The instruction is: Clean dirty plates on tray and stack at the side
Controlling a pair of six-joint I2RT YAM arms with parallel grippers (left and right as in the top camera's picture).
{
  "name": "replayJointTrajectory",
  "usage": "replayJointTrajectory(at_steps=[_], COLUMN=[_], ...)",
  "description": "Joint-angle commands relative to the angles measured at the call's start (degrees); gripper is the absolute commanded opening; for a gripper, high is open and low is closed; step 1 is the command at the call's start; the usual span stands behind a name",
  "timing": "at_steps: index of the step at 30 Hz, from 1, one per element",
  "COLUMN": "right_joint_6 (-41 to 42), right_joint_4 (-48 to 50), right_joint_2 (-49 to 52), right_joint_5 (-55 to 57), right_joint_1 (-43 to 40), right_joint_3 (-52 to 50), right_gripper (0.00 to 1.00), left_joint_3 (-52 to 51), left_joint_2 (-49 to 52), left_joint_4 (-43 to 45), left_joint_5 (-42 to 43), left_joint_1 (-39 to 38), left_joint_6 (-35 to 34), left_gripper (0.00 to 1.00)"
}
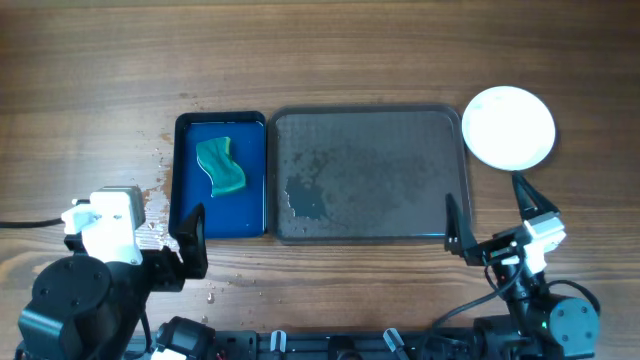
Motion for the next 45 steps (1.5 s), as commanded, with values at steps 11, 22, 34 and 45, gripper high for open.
replayJointTrajectory(at_steps=[11, 22, 34, 45], right_joint_6=[3.85, 9.64, 9.68, 9.68], right_joint_4=[20.98, 4.68, 4.70, 4.70], right_joint_2=[-0.98, -0.98, -0.98, -0.98], right_joint_5=[-1.16, -0.52, -0.50, -0.52], right_joint_1=[-0.66, -0.96, -0.96, -0.96], right_joint_3=[-15.37, -15.37, -15.37, -15.37], right_gripper=[1.00, 1.00, 1.00, 1.00], left_joint_3=[0.20, 0.20, 0.20, 0.20], left_joint_2=[-0.09, -0.09, -0.09, -0.09], left_joint_4=[0.13, 0.13, 0.13, 0.13], left_joint_5=[-0.72, -0.72, -0.72, -0.72], left_joint_1=[-0.37, -0.37, -0.37, -0.37], left_joint_6=[-0.72, -0.70, -0.72, -0.72], left_gripper=[1.00, 1.00, 1.00, 1.00])
